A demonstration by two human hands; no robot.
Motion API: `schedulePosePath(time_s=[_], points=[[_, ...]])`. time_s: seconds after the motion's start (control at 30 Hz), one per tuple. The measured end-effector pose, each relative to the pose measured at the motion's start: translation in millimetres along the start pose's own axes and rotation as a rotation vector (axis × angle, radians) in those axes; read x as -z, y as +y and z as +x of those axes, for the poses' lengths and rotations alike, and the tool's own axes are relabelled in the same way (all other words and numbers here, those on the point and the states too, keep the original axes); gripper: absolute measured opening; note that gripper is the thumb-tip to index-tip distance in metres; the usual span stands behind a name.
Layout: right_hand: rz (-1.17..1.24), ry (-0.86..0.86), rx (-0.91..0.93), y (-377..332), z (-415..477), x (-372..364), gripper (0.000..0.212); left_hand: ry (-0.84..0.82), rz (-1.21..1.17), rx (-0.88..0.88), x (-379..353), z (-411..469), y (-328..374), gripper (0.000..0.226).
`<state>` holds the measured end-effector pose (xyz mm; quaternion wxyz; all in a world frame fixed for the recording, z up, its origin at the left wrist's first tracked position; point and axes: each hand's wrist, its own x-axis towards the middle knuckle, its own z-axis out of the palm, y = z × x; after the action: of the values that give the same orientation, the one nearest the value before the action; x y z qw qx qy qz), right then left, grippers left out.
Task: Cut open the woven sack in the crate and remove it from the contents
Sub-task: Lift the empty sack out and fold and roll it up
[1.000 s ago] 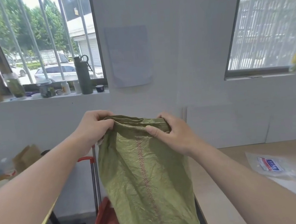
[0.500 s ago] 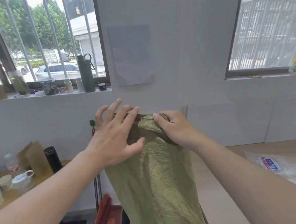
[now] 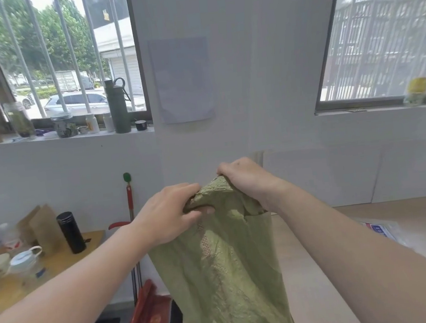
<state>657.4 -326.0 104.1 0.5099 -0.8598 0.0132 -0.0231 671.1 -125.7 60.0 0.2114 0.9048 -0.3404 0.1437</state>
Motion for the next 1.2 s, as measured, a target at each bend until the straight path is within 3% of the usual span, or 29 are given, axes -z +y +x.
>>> schedulePosePath(time_s=[0.1,0.23,0.3,0.4,0.53,0.6,0.67,0.7,0.83,0.87,0.97,1.07,1.13,1.2], points=[[-0.290,0.122,0.210,8.7,-7.2,2.5,0.031,-0.073,0.013,0.056,-1.0,2.4,4.5,0.031],[-0.861,0.410,0.605,22.9,-16.7,-3.4,0.045,-0.178,-0.174,0.213,4.1,7.0,10.0,0.035],[-0.878,0.431,0.749,26.8,-18.7,-9.2,0.047,-0.223,-0.365,0.265,10.3,8.9,16.0,0.038],[-0.848,0.434,0.804,32.5,-20.9,-15.3,0.046,-0.238,-0.644,0.322,20.0,10.3,27.8,0.029],[-0.599,0.408,0.830,37.9,-21.4,-16.5,0.031,-0.288,-0.734,0.342,32.3,12.1,40.5,0.035],[-0.551,0.370,0.787,41.4,-18.8,-16.4,0.029,-0.388,-0.606,0.277,37.5,11.4,38.5,0.051],[-0.527,0.274,0.696,44.2,-15.3,-18.2,0.034,-0.436,-0.369,0.217,40.9,7.9,35.3,0.046],[-0.508,0.230,0.656,45.6,-12.8,-19.8,0.037,-0.413,-0.218,0.185,41.6,5.8,33.9,0.051],[-0.367,0.110,0.472,41.2,-6.5,-28.8,0.047,-0.277,0.232,0.090,34.9,-8.4,23.7,0.105],[-0.327,0.061,0.409,38.1,-6.4,-31.0,0.047,-0.227,0.325,0.064,32.3,-11.1,19.5,0.108],[-0.112,-0.097,0.165,26.7,-7.8,-31.2,0.036,-0.023,0.593,-0.066,27.4,-15.1,13.9,0.072],[0.032,-0.204,-0.091,17.3,-7.8,-24.1,0.020,0.141,0.563,-0.279,24.9,-19.1,11.5,0.019],[-0.006,-0.252,-0.120,11.9,-8.2,-19.6,0.018,0.178,0.541,-0.303,22.2,-19.0,8.3,0.017],[-0.070,-0.209,-0.035,9.6,-6.9,-18.7,0.024,0.136,0.425,-0.189,18.0,-14.6,6.0,0.017]])
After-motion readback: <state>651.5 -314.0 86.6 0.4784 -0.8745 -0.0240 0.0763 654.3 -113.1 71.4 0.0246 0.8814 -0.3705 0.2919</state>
